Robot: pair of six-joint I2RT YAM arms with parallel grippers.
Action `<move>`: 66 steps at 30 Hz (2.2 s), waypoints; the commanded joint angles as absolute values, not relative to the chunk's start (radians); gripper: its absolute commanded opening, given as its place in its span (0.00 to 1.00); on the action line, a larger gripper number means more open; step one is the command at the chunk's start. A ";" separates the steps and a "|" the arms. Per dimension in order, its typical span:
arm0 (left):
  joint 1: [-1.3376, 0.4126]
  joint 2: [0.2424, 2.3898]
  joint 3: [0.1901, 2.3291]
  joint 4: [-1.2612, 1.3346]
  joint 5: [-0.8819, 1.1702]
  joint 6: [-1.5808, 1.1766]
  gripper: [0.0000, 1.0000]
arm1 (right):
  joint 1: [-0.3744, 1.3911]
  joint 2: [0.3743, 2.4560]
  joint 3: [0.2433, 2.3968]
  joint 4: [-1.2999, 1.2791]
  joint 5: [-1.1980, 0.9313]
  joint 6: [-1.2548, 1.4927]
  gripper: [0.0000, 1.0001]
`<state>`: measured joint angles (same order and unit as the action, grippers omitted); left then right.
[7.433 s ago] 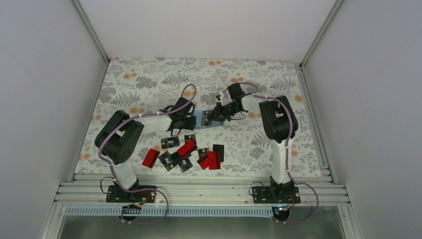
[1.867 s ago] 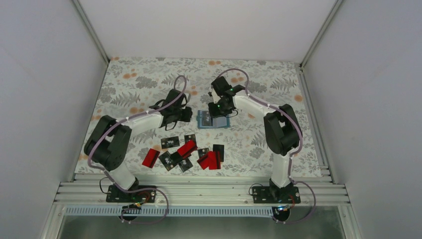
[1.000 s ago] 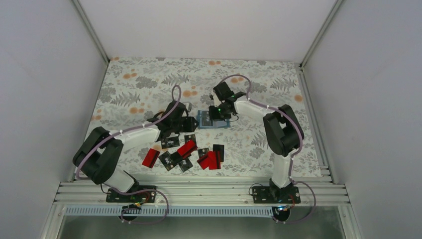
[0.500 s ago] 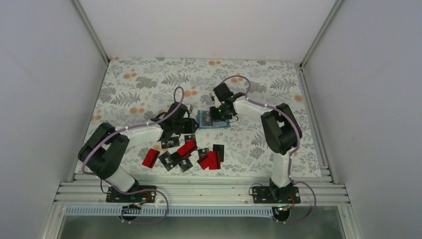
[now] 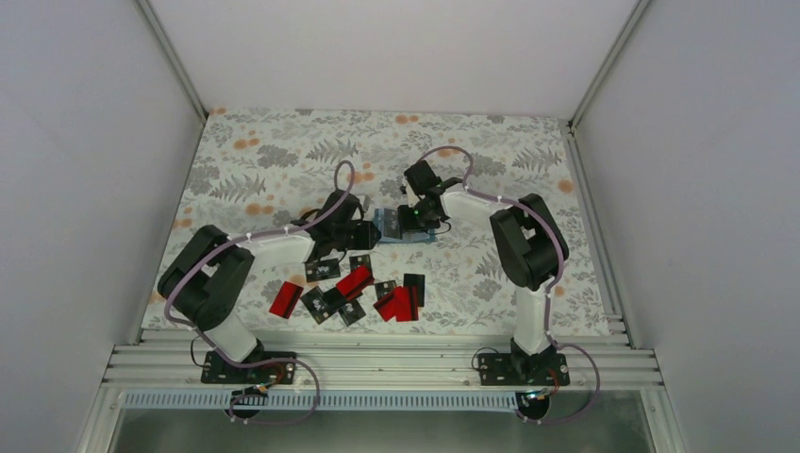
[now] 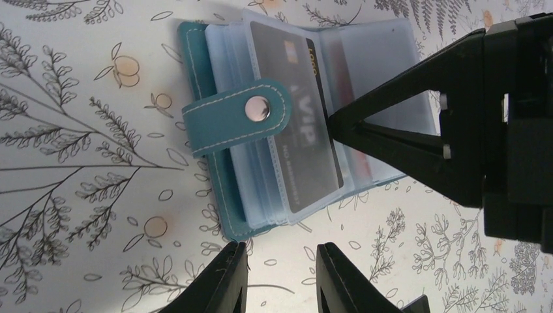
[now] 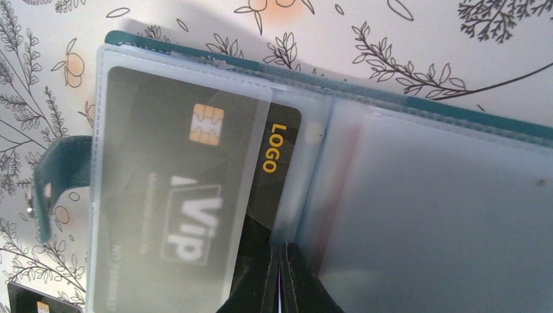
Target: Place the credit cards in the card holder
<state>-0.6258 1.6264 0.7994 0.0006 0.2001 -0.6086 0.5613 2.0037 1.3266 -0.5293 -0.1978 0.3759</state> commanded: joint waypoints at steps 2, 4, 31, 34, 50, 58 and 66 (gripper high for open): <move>-0.630 1.664 0.844 0.030 0.222 -0.582 0.27 | 0.553 2.029 1.289 -0.519 -0.178 0.367 0.04; -0.630 1.675 0.856 0.028 0.224 -0.579 0.27 | 0.552 2.029 1.284 -0.516 -0.178 0.367 0.04; -0.630 1.799 0.936 0.043 0.258 -0.572 0.27 | 0.549 2.025 1.264 -0.499 -0.191 0.362 0.04; -0.630 1.807 0.944 0.041 0.262 -0.572 0.27 | 0.547 2.026 1.265 -0.500 -0.193 0.362 0.04; -0.631 1.825 0.972 0.041 0.267 -0.573 0.27 | 0.547 2.023 1.260 -0.497 -0.218 0.365 0.04; -0.630 1.838 0.997 0.037 0.274 -0.568 0.19 | 0.547 2.017 1.256 -0.495 -0.236 0.366 0.04; -0.638 1.863 1.027 0.008 0.258 -0.559 0.16 | 0.547 2.001 1.255 -0.496 -0.250 0.368 0.04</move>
